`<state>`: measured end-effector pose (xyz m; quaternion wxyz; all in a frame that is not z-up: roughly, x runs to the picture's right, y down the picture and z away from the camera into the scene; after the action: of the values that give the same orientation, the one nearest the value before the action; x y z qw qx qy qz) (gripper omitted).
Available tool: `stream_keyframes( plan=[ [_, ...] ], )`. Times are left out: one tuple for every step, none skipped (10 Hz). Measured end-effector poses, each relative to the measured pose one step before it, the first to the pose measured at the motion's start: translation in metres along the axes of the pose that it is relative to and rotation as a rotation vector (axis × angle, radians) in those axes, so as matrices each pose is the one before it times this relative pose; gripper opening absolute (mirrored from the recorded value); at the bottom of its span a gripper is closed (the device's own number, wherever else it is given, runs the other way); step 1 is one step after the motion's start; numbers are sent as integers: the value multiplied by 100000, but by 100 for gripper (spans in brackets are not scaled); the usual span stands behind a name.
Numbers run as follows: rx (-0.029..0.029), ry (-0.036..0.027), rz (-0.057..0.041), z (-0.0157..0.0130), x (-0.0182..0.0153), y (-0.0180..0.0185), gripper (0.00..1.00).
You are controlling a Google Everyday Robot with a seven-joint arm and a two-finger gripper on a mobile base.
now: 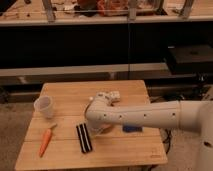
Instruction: Push the eraser across the table
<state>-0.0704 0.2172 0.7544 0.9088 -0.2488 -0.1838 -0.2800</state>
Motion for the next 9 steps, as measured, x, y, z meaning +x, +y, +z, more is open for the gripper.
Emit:
stream_keyframes(
  plan=[
    [-258,954,-143,236,153,325,0],
    [-474,1453,8,452,399,590,0],
    [-269,420,631,363,495,556,0],
    [-21,239,568,81,282,225,0],
    [-475,29,547,235,173,187,0],
    [-893,-419,566,569,125,75,0],
    [-1038,-717,1017,536,126,174,0],
    [-1534,-949,975,703,204,197,0],
    [-1605,-1038,786,776,184,159,0]
  ],
)
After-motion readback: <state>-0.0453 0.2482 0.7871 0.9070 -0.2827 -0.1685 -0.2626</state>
